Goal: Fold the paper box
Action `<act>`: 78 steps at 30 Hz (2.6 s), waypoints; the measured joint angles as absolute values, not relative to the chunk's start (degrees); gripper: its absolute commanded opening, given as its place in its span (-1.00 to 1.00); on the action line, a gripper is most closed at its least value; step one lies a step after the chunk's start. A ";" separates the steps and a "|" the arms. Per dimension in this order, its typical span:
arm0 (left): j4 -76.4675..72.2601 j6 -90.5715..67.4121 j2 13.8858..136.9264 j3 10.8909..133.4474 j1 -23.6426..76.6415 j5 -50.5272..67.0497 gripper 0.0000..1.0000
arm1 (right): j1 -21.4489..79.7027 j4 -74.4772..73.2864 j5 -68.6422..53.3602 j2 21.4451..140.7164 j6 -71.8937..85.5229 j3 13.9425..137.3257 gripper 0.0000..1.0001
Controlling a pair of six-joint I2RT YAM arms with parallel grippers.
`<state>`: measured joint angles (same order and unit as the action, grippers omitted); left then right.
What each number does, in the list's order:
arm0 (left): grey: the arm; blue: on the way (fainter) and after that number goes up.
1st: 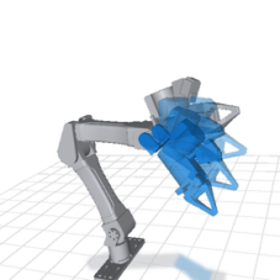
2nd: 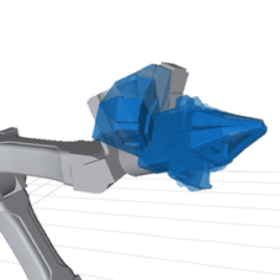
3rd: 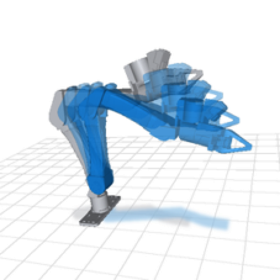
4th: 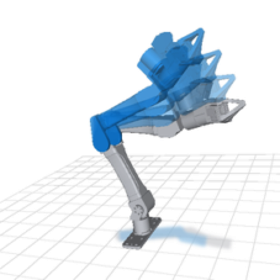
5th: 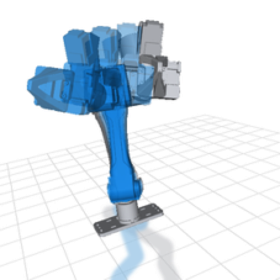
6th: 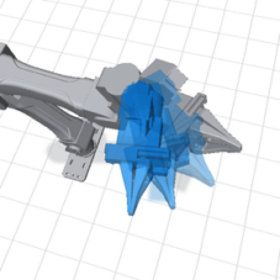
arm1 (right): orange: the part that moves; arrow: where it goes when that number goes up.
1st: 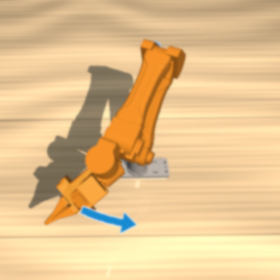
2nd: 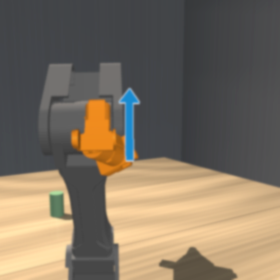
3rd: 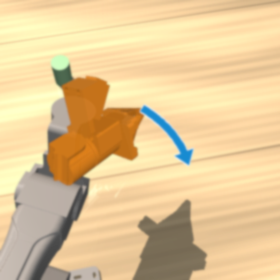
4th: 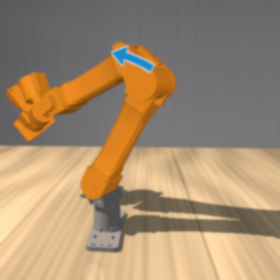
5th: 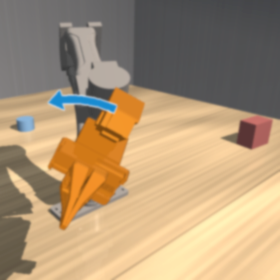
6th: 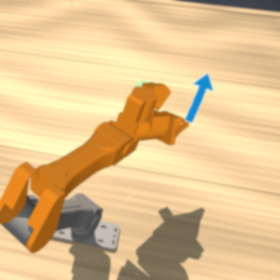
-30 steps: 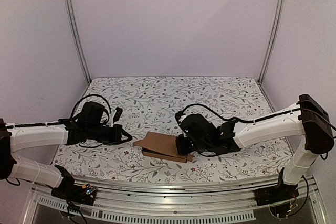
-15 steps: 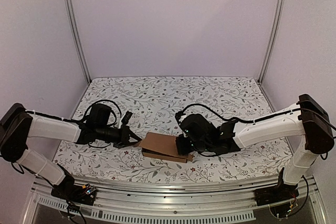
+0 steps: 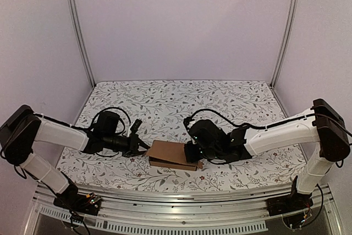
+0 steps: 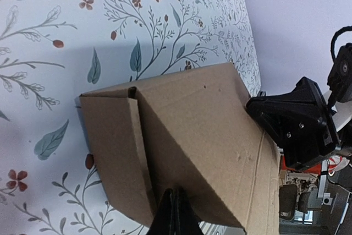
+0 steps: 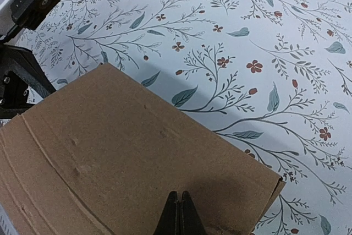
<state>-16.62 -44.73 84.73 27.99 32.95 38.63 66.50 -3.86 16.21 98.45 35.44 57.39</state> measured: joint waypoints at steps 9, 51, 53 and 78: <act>-19.33 -46.04 86.11 26.96 35.42 38.35 -1.00 | 66.50 -3.86 16.23 98.45 35.44 57.39 -1.00; -6.98 -42.70 79.40 30.83 38.44 34.44 -1.00 | 69.38 -2.76 20.32 100.68 35.86 57.74 -1.00; -6.22 -42.44 78.87 30.83 38.39 34.30 -1.00 | 69.38 -2.74 20.38 100.68 35.83 57.74 -1.00; -12.08 -46.06 83.31 31.51 42.96 36.62 -1.00 | 69.73 -3.60 20.91 100.68 35.86 57.71 -1.00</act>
